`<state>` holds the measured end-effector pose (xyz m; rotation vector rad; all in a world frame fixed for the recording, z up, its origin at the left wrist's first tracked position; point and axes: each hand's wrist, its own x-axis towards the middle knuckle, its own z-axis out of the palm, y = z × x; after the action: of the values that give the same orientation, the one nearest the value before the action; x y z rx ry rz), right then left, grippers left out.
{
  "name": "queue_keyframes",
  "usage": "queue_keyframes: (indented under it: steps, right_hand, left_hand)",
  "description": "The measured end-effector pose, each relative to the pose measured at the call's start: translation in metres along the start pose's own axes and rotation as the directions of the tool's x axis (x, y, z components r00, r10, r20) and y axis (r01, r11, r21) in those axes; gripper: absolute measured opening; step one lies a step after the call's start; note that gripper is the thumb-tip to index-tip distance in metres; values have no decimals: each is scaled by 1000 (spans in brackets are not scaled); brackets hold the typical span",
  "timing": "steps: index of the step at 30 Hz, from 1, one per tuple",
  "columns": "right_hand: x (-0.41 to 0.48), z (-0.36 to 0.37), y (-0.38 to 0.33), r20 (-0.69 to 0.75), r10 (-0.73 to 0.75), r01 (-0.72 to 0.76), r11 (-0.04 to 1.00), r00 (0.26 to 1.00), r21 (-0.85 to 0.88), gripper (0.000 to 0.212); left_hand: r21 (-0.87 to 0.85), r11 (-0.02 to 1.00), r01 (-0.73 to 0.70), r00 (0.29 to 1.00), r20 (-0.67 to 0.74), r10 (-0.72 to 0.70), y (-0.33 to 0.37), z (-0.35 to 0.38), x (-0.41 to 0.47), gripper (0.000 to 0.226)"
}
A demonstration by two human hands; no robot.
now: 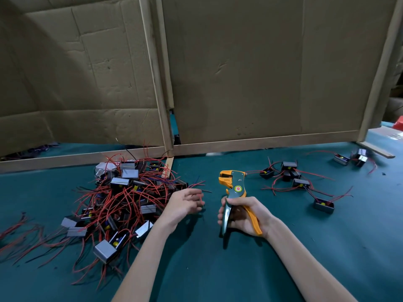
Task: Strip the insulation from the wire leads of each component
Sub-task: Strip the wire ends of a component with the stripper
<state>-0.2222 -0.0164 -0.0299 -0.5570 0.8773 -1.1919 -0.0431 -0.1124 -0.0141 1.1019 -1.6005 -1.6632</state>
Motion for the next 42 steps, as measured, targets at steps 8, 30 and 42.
queue_keyframes:
  steps: [8, 30, 42]
  right_hand:
    - [2, -1, 2, 15, 21, -21, 998, 1000, -58, 14]
    - [14, 7, -7, 119, 73, -38, 961, 990, -274, 19]
    - [-4, 9, 2, 67, -21, 43, 940, 998, -338, 27]
  left_hand:
    - [494, 805, -329, 856, -204, 475, -11, 6, 14, 12]
    - [362, 836, -411, 857, -157, 490, 16, -22, 28, 6]
    - [138, 927, -348, 930, -68, 360, 5, -20, 22, 9]
